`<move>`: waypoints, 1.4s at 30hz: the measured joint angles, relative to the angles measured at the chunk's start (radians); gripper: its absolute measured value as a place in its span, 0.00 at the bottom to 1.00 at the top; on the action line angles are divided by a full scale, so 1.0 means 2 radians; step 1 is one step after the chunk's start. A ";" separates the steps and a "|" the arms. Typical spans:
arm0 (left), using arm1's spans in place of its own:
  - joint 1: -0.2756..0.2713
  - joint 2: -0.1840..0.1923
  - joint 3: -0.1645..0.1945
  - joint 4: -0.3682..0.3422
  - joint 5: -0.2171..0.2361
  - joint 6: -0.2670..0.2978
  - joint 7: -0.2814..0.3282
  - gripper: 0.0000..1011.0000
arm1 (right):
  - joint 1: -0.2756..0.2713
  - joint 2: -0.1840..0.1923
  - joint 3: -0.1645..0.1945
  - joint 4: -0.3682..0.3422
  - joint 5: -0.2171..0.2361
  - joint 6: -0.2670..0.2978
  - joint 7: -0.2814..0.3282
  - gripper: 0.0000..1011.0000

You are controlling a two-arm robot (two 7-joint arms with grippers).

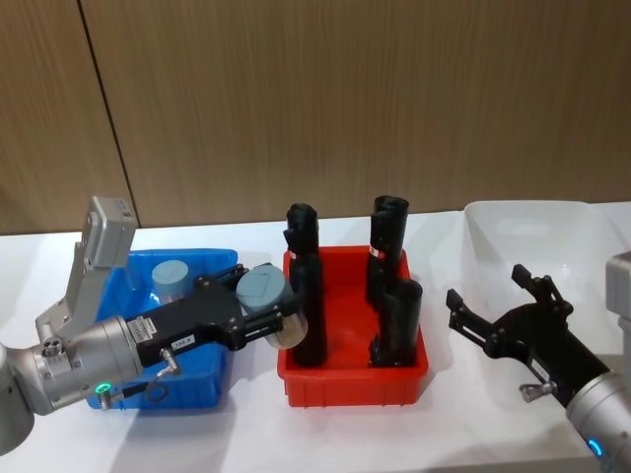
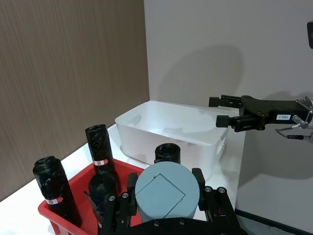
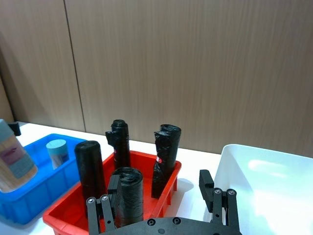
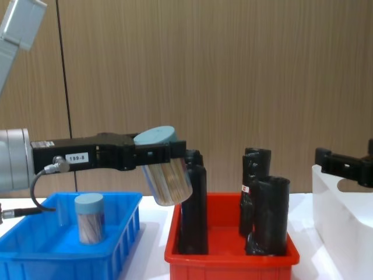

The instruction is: Pick the cotton swabs from the blue box and place them into the white box.

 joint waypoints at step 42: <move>0.000 0.000 0.001 0.001 -0.004 -0.004 0.002 0.66 | 0.078 0.010 -0.012 0.040 0.007 0.062 0.264 0.99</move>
